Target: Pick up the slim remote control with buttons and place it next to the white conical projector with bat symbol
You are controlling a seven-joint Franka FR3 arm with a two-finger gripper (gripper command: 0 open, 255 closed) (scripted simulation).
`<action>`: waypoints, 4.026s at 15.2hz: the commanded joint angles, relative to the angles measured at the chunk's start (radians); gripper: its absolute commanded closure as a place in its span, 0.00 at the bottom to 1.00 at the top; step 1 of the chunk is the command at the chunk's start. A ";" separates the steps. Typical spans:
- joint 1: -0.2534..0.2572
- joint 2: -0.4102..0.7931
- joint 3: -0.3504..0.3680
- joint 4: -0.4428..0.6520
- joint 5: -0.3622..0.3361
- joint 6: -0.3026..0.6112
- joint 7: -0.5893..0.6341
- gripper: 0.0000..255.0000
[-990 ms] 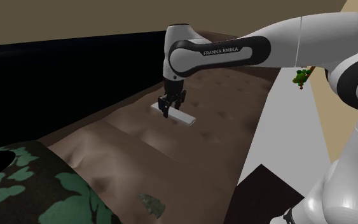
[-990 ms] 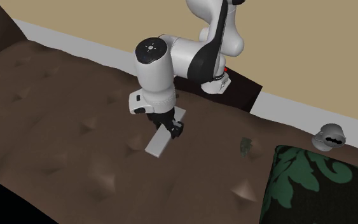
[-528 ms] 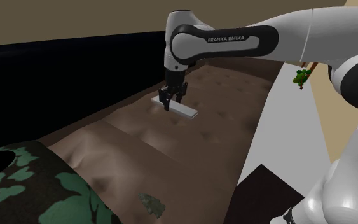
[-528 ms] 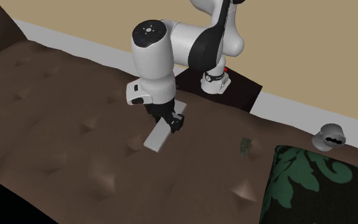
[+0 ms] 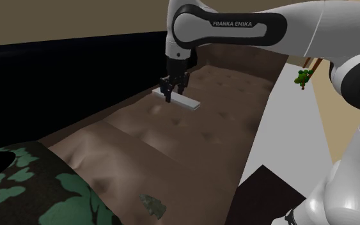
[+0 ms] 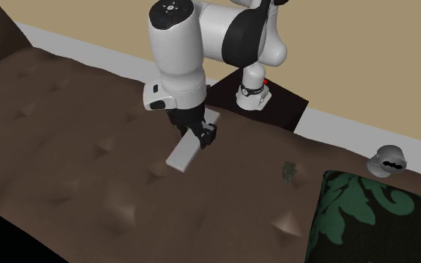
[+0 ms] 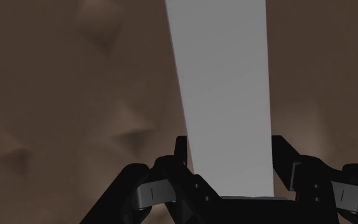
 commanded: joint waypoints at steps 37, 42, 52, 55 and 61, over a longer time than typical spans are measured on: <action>0.119 -0.393 0.108 -0.168 0.106 -0.205 0.230 1.00; 0.160 -0.495 0.155 -0.261 0.152 -0.203 0.313 1.00; 0.235 -0.627 0.260 -0.365 0.241 -0.202 0.478 1.00; 0.238 -0.640 0.261 -0.417 0.246 -0.163 0.472 1.00; 0.244 -0.661 0.267 -0.514 0.257 -0.085 0.461 1.00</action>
